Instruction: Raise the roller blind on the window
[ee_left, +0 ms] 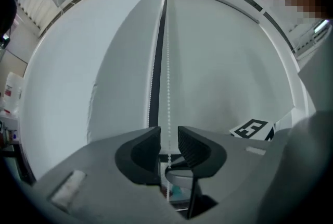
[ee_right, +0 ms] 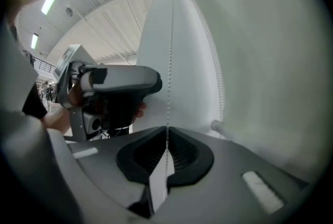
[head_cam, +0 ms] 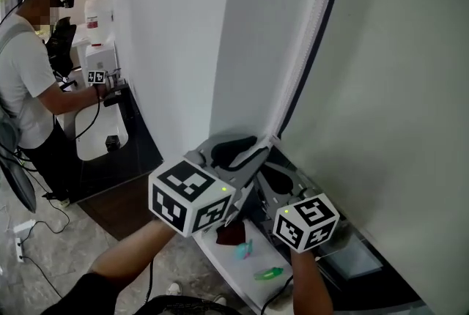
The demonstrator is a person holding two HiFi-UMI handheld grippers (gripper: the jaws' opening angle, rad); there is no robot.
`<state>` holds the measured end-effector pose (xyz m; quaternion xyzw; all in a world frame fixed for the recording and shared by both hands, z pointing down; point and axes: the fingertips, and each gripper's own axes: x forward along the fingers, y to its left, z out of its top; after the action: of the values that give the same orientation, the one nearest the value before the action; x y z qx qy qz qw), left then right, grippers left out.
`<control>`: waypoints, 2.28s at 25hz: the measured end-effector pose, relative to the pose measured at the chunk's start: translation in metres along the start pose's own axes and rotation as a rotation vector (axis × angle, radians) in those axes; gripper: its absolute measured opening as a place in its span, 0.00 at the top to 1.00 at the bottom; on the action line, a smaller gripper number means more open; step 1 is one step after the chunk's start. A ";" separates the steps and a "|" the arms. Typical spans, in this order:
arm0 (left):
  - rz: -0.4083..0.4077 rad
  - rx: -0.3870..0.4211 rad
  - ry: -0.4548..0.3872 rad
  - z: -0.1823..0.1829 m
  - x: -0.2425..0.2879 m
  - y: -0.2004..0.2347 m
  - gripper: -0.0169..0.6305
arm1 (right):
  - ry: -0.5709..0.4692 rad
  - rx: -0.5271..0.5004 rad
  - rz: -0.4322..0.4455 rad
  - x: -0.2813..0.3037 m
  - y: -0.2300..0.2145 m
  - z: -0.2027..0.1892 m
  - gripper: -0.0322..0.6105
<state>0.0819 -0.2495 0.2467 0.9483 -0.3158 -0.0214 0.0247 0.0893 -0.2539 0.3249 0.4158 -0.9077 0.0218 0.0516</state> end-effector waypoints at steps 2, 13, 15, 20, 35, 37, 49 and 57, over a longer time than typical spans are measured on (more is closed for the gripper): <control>-0.015 0.026 -0.008 0.011 0.005 -0.003 0.80 | -0.005 -0.003 -0.017 -0.008 0.001 0.001 0.93; -0.064 0.105 -0.025 0.036 0.021 -0.019 0.93 | 0.029 -0.049 -0.068 -0.022 0.005 0.001 0.93; -0.070 0.109 -0.022 0.036 0.022 -0.020 0.95 | 0.040 -0.060 -0.071 -0.022 0.004 0.001 0.93; -0.153 0.035 0.010 0.033 0.018 -0.022 0.96 | 0.051 -0.070 -0.079 -0.030 0.009 0.002 0.92; -0.168 -0.100 0.084 -0.061 0.004 -0.024 0.96 | -0.245 0.039 0.059 -0.040 0.014 0.142 0.79; -0.166 -0.102 0.097 -0.071 0.000 -0.024 0.96 | -0.238 0.023 0.065 -0.033 0.017 0.148 0.80; -0.168 -0.141 0.180 -0.124 -0.003 -0.023 0.96 | -0.258 0.036 0.079 -0.026 0.009 0.150 0.93; -0.186 -0.191 -0.043 -0.039 -0.019 -0.022 0.82 | -0.263 -0.019 0.019 -0.033 -0.001 0.126 0.93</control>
<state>0.0816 -0.2191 0.2846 0.9661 -0.2235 -0.0740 0.1058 0.1017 -0.2401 0.1963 0.4058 -0.9108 -0.0412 -0.0640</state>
